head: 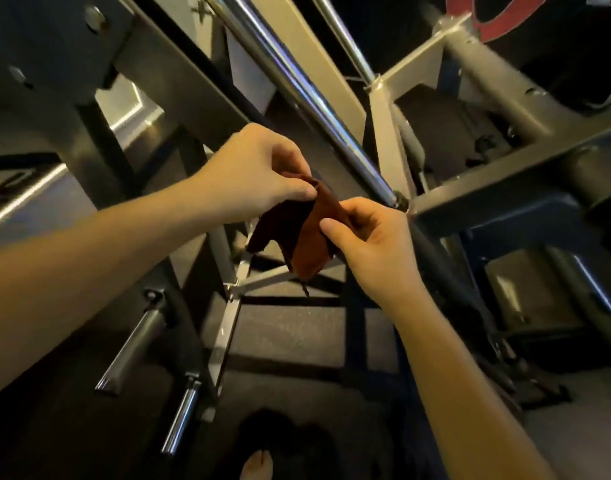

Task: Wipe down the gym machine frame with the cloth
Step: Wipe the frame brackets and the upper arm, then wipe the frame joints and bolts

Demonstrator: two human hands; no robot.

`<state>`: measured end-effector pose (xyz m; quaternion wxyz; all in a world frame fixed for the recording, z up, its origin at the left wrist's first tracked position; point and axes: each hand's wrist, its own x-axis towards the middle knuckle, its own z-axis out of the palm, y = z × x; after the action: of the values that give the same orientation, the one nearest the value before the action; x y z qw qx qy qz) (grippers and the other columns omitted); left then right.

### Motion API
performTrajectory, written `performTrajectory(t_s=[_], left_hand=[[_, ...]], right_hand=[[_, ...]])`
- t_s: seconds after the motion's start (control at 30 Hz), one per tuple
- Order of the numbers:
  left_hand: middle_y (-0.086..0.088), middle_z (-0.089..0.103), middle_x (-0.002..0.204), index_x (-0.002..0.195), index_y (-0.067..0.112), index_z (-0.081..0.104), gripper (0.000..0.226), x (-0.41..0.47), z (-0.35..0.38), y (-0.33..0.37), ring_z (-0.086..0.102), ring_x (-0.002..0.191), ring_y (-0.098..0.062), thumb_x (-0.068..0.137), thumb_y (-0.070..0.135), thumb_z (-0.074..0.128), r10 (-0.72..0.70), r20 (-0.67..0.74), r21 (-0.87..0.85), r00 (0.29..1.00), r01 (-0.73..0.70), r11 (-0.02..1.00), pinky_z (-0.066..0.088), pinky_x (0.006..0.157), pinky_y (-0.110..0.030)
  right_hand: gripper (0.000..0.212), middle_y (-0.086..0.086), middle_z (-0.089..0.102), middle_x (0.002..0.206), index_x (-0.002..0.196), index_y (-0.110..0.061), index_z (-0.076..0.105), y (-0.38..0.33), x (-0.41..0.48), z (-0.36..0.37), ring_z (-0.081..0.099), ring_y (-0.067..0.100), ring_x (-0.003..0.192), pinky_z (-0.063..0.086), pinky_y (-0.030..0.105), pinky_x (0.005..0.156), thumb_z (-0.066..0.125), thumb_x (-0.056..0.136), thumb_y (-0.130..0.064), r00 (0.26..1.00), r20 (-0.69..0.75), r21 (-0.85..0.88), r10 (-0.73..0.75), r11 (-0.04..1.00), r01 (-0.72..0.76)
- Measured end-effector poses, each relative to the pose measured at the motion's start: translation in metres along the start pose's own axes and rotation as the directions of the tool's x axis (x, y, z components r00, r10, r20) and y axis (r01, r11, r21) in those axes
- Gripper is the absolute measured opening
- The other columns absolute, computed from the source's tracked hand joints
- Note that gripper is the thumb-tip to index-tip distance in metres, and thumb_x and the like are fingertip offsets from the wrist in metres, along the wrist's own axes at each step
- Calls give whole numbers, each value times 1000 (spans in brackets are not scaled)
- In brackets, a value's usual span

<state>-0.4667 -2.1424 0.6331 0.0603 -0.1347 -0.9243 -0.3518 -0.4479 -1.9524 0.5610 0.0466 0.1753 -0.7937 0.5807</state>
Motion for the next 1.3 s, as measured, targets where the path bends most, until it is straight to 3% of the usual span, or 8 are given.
performTrajectory(t_s=[0.17, 0.33, 0.43, 0.57, 0.73, 0.83, 1.1, 1.3], left_hand=[[2, 77, 92, 101, 19, 78, 17, -14, 50, -41, 72, 91, -8, 85, 24, 80, -37, 242, -245, 970, 98, 964, 60, 81, -24], [3, 76, 87, 96, 25, 80, 9, 4, 110, -76, 71, 87, -11, 93, 28, 72, -50, 531, -79, 846, 109, 991, 58, 90, -43], [5, 75, 84, 96, 26, 78, 10, 9, 161, -91, 71, 82, -10, 94, 32, 71, -52, 492, -39, 869, 82, 996, 61, 84, -42], [8, 74, 92, 101, 28, 76, 14, -4, 236, -114, 67, 86, -6, 95, 38, 68, 12, 360, -29, 933, -1, 1000, 57, 85, -32], [10, 74, 91, 97, 29, 76, 17, -8, 333, -148, 67, 88, -8, 95, 43, 67, 7, 325, -51, 946, 10, 999, 57, 83, -34], [8, 75, 93, 99, 28, 77, 17, -9, 389, -160, 66, 86, -6, 96, 41, 67, 50, 350, -72, 935, -27, 997, 53, 78, -27], [12, 67, 92, 109, 32, 78, 17, -2, 523, -199, 63, 87, -5, 94, 33, 70, 225, 420, -196, 879, -155, 968, 55, 84, -38], [15, 73, 104, 118, 32, 75, 27, 12, 616, -226, 67, 97, 0, 91, 29, 75, 369, 388, -362, 845, -229, 904, 56, 91, -32]], right_hand=[[11, -4, 74, 96, 108, -20, 71, 47, -29, 1, 71, 9, 97, 60, 35, 87, 65, 99, -17, 990, 19, -37, 137, 990, -136], [7, -7, 72, 89, 99, -24, 69, 100, -47, 5, 70, 10, 90, 56, 31, 80, 66, 98, -18, 935, -38, -91, 352, 931, -354], [3, -10, 72, 87, 97, -30, 66, 138, -63, 7, 69, 3, 86, 59, 31, 80, 67, 98, -27, 865, -169, -127, 473, 860, -495], [11, -3, 74, 85, 89, -28, 63, 195, -86, 9, 75, 16, 84, 64, 44, 71, 68, 97, -33, 703, -325, 3, 633, 744, -669], [11, 6, 73, 89, 91, -16, 63, 276, -112, 18, 75, 24, 87, 65, 47, 69, 66, 99, -24, 546, -333, 158, 769, 616, -772], [13, 7, 73, 90, 91, -15, 64, 328, -128, 21, 74, 21, 87, 65, 47, 73, 63, 100, -24, 512, -355, 168, 782, 593, -788], [16, 13, 75, 94, 101, -5, 68, 457, -158, 4, 76, 22, 86, 65, 42, 71, 61, 102, -19, 375, -429, 489, 822, 560, -669], [22, 16, 77, 102, 114, -6, 66, 552, -177, -14, 77, 28, 94, 63, 49, 80, 55, 105, -23, 349, -475, 740, 808, 582, -337]])
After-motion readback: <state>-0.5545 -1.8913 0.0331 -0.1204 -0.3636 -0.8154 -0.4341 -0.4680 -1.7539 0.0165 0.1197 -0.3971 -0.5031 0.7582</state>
